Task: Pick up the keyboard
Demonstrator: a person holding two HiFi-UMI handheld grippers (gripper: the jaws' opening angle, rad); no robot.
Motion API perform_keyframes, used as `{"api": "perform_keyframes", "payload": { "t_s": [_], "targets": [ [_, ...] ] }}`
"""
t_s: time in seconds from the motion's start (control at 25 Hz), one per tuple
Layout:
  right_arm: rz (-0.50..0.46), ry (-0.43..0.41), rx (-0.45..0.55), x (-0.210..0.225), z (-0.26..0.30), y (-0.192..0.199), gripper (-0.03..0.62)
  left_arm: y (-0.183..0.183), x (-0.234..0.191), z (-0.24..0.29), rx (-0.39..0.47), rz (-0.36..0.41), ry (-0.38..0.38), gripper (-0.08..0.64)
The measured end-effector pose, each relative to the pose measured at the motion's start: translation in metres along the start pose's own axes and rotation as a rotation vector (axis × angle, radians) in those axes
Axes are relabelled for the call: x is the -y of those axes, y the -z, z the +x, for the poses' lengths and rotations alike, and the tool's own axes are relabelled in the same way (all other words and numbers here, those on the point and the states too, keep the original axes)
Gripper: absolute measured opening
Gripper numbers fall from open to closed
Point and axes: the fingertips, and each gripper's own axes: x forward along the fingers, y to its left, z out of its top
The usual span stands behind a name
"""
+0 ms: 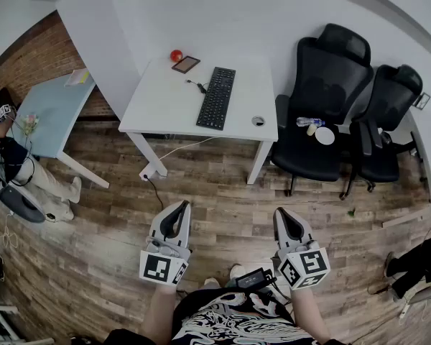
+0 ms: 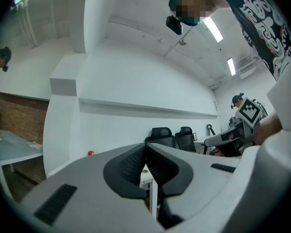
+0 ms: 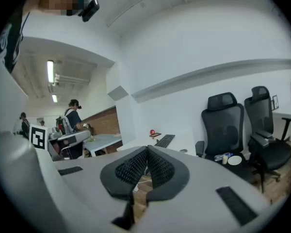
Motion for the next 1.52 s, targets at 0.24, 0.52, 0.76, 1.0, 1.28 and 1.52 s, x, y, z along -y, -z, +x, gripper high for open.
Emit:
{"api": "perform_keyframes", "payload": {
  "t_s": [0.24, 0.52, 0.76, 1.0, 1.28, 1.52],
  "targets": [
    [-0.046, 0.009, 0.042, -0.053, -0.050, 0.012, 0.028, 0.001, 0.009, -0.064, -0.089, -0.051, -0.072, 0.017],
    [0.024, -0.011, 0.064, -0.090, -0.072, 0.020, 0.028, 0.001, 0.003, -0.121, -0.061, -0.019, -0.173, 0.017],
    [-0.021, 0.024, 0.029, -0.073, -0.070, 0.014, 0.028, 0.002, 0.008, -0.111, -0.083, -0.055, -0.202, 0.018],
    [0.006, -0.048, 0.071, -0.049, -0.073, 0.000, 0.028, -0.003, 0.023, -0.090, -0.046, -0.202, -0.159, 0.017],
    [-0.035, -0.028, 0.031, -0.023, -0.040, 0.001, 0.028, 0.000, 0.019, -0.051, -0.095, -0.145, -0.144, 0.017],
    [-0.037, -0.023, 0.030, 0.002, 0.032, -0.008, 0.028, 0.019, -0.026, 0.014, -0.132, -0.093, -0.164, 0.017]
  ]
}}
